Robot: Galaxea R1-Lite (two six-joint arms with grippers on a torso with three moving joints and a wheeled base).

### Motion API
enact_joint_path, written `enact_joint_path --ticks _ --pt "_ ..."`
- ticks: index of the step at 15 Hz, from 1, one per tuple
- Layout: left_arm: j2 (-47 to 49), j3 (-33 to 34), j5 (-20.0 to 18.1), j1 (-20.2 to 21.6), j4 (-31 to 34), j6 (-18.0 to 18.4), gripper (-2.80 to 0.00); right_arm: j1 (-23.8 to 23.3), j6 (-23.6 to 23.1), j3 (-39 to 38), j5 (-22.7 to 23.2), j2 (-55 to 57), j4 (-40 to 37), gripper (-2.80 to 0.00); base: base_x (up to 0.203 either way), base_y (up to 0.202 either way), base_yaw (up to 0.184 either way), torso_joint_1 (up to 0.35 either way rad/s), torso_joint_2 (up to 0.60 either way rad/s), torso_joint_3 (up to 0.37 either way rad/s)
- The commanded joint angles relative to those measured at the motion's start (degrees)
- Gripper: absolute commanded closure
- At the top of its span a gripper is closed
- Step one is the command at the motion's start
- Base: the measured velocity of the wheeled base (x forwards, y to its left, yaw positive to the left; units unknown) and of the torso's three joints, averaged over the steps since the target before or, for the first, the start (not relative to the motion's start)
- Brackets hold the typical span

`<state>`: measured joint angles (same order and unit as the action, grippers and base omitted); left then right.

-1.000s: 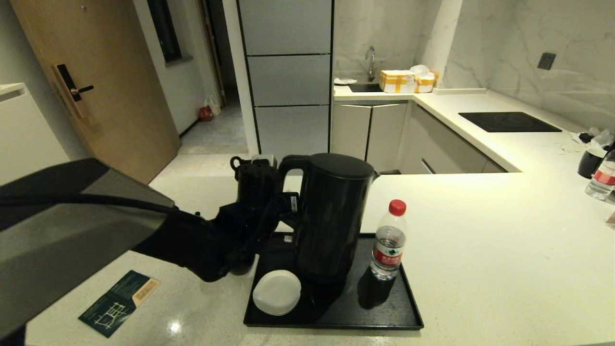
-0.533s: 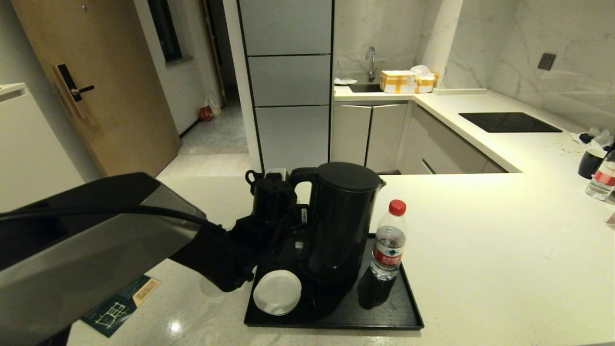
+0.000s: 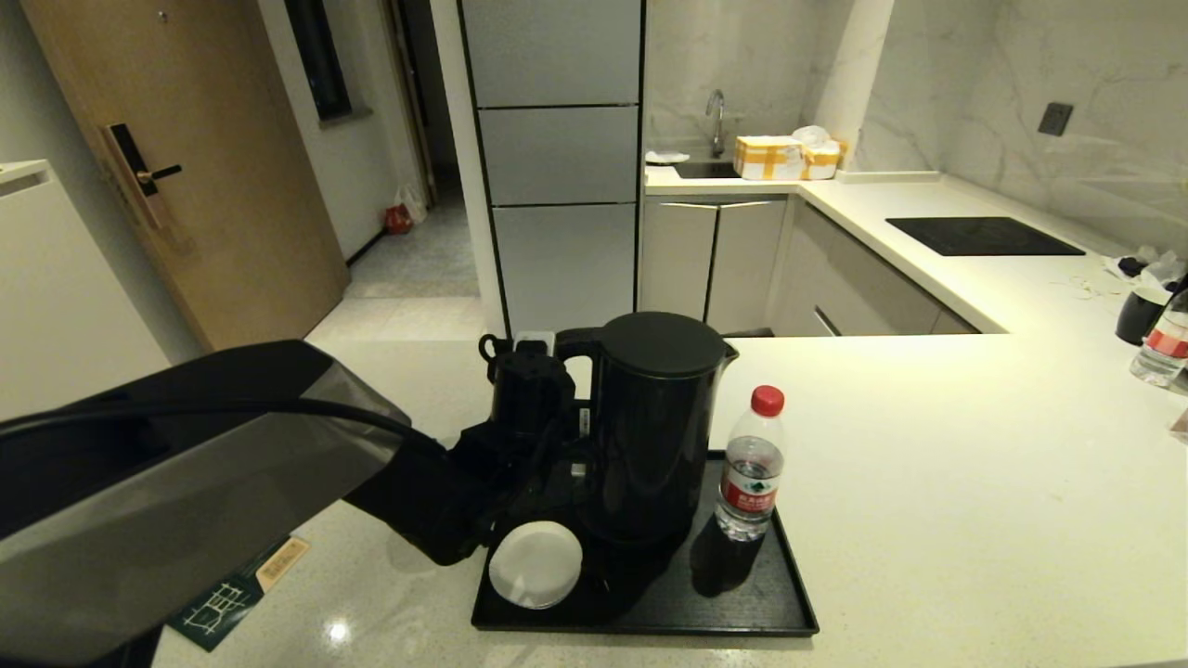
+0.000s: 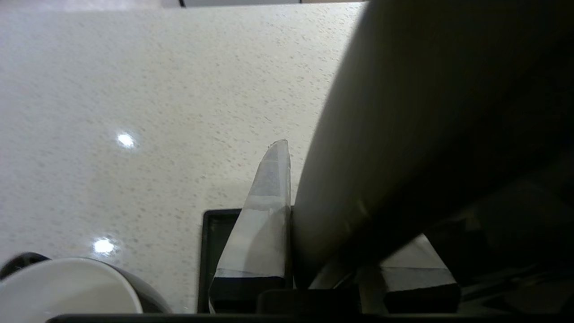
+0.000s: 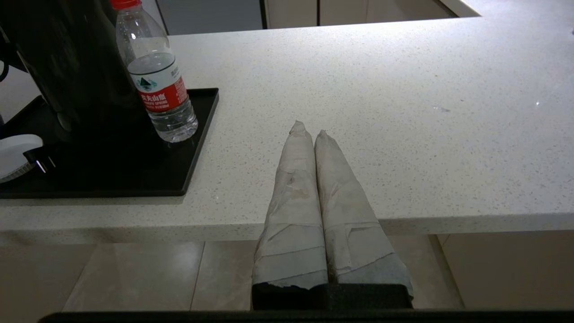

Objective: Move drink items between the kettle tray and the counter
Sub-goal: Return the kettle to its original position

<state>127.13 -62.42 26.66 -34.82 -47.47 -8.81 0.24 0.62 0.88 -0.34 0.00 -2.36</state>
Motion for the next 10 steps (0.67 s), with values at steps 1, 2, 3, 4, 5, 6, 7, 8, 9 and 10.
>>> enact_joint_path --ticks 1,2,3,4,5,6,7,8,9,10 --pt "0.57 0.19 0.50 0.45 -0.52 0.28 0.00 0.02 -0.01 0.00 -0.01 0.09 -0.01 0.00 0.000 0.000 0.000 0.000 0.00 0.000" --pt "0.55 0.95 0.50 0.66 -1.97 1.51 0.00 0.02 -0.01 0.00 -0.01 0.09 -0.01 0.00 0.000 0.000 0.000 0.000 0.00 0.000" --pt "0.57 2.37 0.50 0.96 -4.35 3.41 0.00 0.02 -0.01 0.00 -0.01 0.09 -0.01 0.00 0.000 0.000 0.000 0.000 0.00 0.000" --pt "0.51 2.94 0.50 1.23 -4.95 3.88 0.00 0.02 -0.01 0.00 -0.01 0.00 -0.01 0.00 0.000 0.000 0.000 0.000 0.00 0.000" --pt "0.10 4.20 0.43 1.58 -5.78 4.59 0.00 0.02 -0.01 0.00 -0.01 0.09 -0.01 0.00 0.000 0.000 0.000 0.000 0.00 0.000" --pt "-0.02 4.90 0.41 1.73 -6.58 5.20 0.00 0.02 -0.01 0.00 -0.01 0.00 -0.01 0.00 0.000 0.000 0.000 0.000 0.00 0.000" --pt "-0.01 5.55 0.29 1.90 -7.73 5.64 0.00 0.02 -0.01 0.00 -0.01 0.08 -0.01 0.00 0.000 0.000 0.000 0.000 0.00 0.000" --pt "-0.04 5.82 0.24 1.95 -7.90 5.73 0.00 0.02 -0.01 0.00 -0.01 0.00 -0.01 0.00 0.000 0.000 0.000 0.000 0.00 0.000" --pt "0.09 6.25 0.13 1.92 -8.03 5.77 0.00 0.02 -0.01 0.00 -0.01 0.09 -0.01 0.00 0.000 0.000 0.000 0.000 0.00 0.000" --pt "0.35 7.98 -0.07 1.85 -8.48 5.86 0.00 0.02 -0.01 0.00 -0.01 0.09 -0.01 0.00 0.000 0.000 0.000 0.000 0.00 0.000"
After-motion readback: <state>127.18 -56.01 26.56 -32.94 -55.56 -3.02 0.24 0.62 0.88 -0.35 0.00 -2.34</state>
